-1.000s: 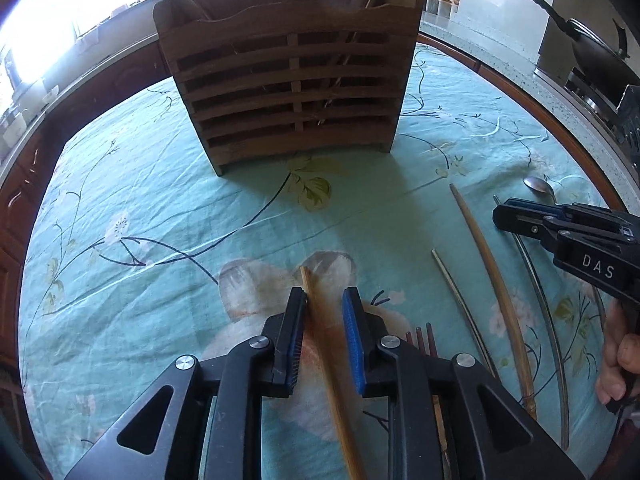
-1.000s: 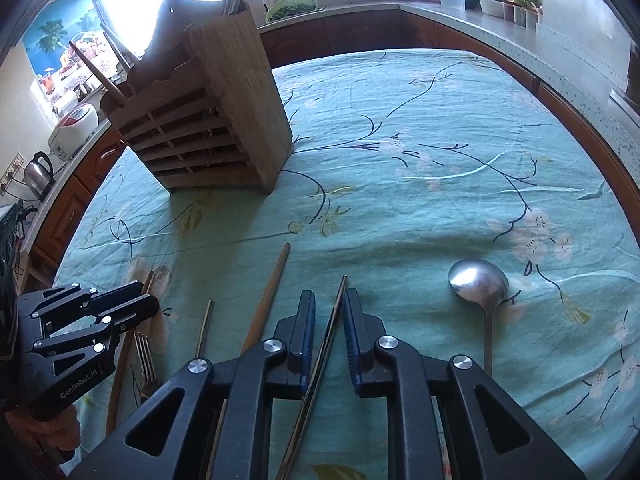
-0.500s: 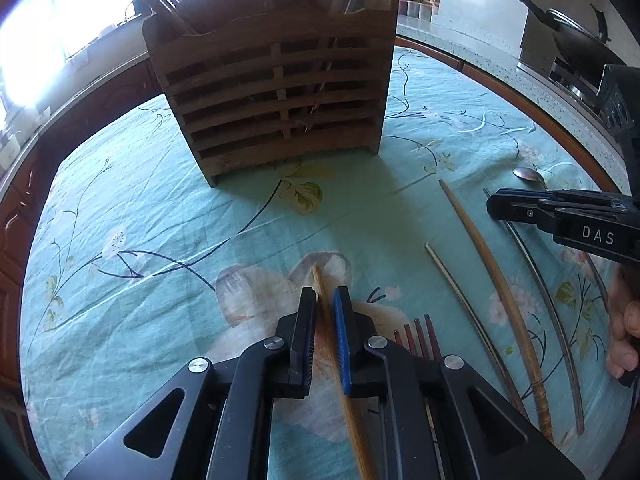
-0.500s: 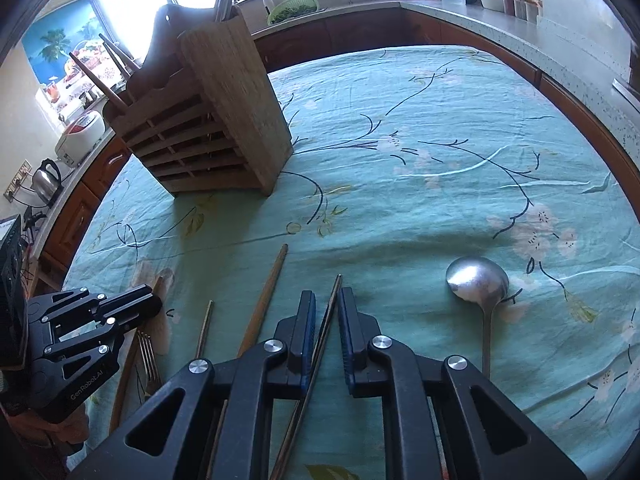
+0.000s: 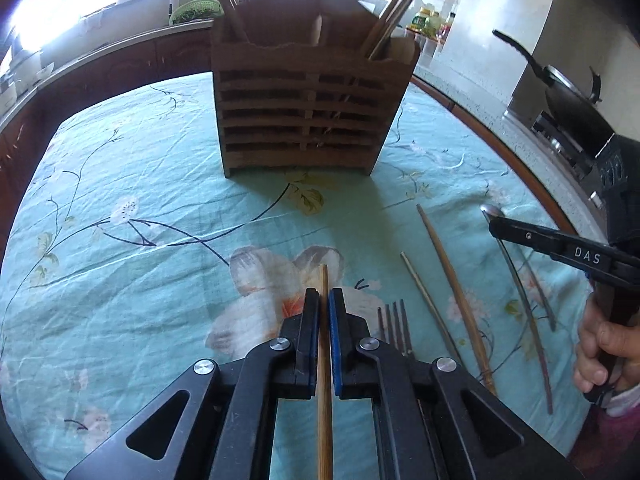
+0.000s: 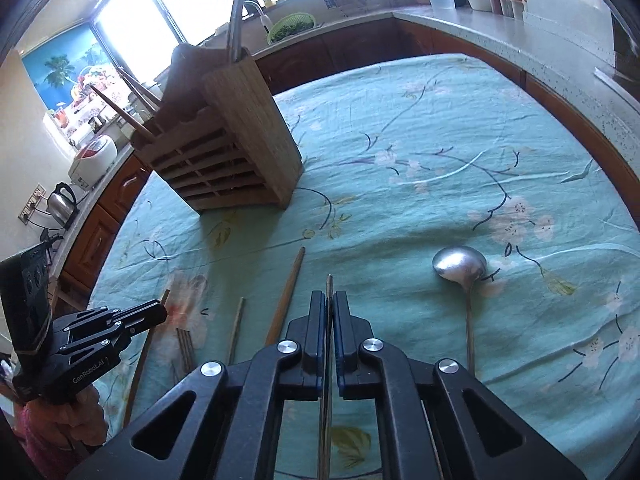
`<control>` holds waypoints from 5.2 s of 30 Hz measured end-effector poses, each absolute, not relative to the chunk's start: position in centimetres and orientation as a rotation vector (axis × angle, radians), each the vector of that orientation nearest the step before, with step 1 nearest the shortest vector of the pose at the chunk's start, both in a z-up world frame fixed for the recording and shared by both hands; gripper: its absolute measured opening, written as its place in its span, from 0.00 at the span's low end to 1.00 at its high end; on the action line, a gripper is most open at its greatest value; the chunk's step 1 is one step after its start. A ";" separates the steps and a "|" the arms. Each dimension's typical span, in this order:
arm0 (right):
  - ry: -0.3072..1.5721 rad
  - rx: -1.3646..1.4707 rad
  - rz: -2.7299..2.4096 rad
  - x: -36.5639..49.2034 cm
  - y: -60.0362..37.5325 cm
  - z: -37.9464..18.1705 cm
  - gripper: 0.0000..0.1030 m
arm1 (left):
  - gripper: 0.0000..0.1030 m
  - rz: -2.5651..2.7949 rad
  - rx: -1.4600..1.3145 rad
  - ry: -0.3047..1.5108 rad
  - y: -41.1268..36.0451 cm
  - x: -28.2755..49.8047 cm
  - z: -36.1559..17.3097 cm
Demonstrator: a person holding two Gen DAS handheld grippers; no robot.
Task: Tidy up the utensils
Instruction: 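Lower both held chopsticks into the wooden holder, then open both tools and move them back over the remaining utensils, then close the left tool on the silver fork while the right tool grasps a chopstick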
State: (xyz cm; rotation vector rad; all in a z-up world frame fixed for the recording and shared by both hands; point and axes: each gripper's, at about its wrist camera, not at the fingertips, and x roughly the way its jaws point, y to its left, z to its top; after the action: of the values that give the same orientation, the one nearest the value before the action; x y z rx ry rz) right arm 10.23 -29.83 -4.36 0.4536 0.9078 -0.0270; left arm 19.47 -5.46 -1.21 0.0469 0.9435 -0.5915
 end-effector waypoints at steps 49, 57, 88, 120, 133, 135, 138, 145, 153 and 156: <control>0.390 0.342 0.033 10.7 -29.3 17.6 0.04 | 0.03 -0.524 -0.193 0.376 4.8 16.4 18.0; 0.339 0.344 0.001 13.8 -30.7 19.8 0.04 | 0.03 -0.482 -0.219 0.295 3.4 20.3 19.4; 0.548 0.435 -0.045 22.2 -30.8 8.0 0.04 | 0.05 -0.381 -0.245 0.472 -2.7 31.7 8.1; 0.424 0.493 -0.050 9.9 -30.7 9.3 0.98 | 0.88 -0.301 -0.242 0.527 3.0 16.8 7.6; 0.545 0.510 -0.115 2.4 -29.7 3.9 0.98 | 0.88 -0.344 -0.195 0.671 3.1 10.1 5.6; 0.573 0.515 -0.120 1.8 -29.6 2.7 0.98 | 0.88 -0.349 -0.190 0.706 2.8 9.6 4.7; 0.607 0.516 -0.134 1.0 -29.3 1.1 0.98 | 0.88 -0.358 -0.184 0.751 2.5 8.9 3.5; 0.653 0.509 -0.137 0.5 -29.2 -0.9 0.97 | 0.88 -0.407 -0.143 0.810 1.0 8.1 2.2; 0.686 0.534 -0.129 1.1 -29.4 -2.0 0.96 | 0.82 -0.472 -0.080 0.832 -1.8 9.3 1.7; 0.702 0.548 -0.127 1.6 -29.8 -2.3 0.90 | 0.69 -0.503 -0.043 0.846 -3.6 10.9 0.8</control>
State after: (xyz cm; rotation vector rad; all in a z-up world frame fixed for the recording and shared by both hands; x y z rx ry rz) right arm 1.62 -29.76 -2.34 0.5483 0.7017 -0.1269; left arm 10.91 -3.63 0.83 -0.0431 0.8465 -0.5030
